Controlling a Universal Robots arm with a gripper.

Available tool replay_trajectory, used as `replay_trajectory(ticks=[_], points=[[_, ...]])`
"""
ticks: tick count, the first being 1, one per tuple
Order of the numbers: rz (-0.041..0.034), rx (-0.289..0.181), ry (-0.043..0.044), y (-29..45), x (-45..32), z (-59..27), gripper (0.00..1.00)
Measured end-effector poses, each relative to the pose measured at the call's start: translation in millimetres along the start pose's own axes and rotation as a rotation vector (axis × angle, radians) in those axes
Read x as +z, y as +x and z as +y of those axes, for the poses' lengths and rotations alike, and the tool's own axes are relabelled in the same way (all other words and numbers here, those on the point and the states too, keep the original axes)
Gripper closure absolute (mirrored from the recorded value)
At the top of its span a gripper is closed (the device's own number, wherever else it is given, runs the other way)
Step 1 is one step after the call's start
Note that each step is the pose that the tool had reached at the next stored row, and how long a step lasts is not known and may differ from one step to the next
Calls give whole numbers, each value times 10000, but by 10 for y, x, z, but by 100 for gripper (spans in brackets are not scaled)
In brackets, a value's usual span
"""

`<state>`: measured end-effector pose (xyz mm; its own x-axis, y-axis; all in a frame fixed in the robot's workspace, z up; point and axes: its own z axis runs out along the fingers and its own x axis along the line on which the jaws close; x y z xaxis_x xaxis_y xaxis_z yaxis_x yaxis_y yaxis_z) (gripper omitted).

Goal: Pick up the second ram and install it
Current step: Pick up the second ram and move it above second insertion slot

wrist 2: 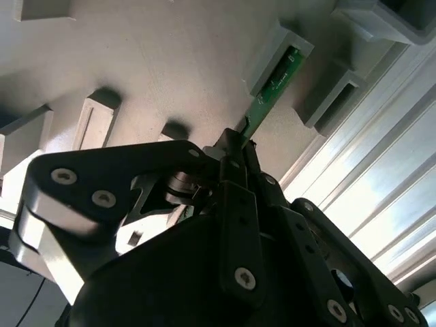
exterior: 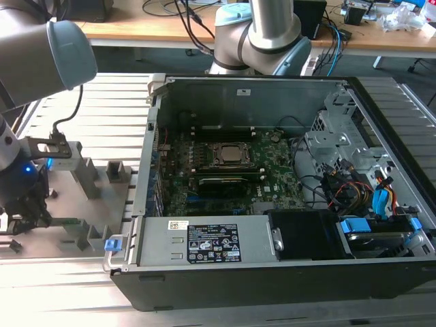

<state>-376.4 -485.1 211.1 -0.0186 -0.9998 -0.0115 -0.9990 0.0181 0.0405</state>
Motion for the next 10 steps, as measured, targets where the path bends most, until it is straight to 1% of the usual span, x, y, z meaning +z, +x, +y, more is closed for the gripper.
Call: replay_trajectory(ticks=[3, 7, 10], points=[[0, 0, 0, -1, -61, 3, 86], [0, 0, -1, -1, -105, 4, 86], [0, 0, 0, -2, -175, 7, 86]])
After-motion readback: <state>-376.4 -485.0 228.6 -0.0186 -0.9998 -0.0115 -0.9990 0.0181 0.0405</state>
